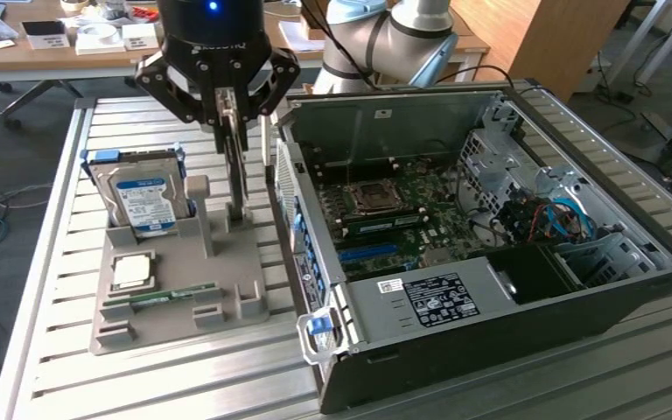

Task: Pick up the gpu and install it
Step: 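Pick up the gpu and move the gpu toward the slot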

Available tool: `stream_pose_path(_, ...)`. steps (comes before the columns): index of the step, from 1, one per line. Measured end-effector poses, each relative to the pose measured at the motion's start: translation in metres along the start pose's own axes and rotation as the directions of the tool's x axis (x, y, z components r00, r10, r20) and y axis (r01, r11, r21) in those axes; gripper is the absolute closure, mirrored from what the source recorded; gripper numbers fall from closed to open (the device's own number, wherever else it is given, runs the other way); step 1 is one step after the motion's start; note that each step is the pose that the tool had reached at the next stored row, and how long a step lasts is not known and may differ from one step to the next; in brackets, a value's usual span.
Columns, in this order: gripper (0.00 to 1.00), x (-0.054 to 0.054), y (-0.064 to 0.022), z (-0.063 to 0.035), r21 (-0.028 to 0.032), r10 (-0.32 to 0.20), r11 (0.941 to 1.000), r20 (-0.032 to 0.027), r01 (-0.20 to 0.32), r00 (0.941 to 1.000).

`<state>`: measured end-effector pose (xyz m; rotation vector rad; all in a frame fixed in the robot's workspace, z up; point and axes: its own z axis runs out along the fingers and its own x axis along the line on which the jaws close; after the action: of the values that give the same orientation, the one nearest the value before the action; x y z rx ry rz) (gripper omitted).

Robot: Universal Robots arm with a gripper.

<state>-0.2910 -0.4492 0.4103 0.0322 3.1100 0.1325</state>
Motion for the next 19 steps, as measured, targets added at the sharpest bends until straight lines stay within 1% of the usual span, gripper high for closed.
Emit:
stream_pose_path(8, 0.73, -0.0001, 0.0004, -0.0044, -0.0001, 0.0, 1.0, 0.0001, 0.0, 1.0)
stream_pose_path(19, 0.73, -0.0001, 0.0004, -0.0047, -0.0001, 0.0, 1.0, 0.0001, 0.0, 1.0)
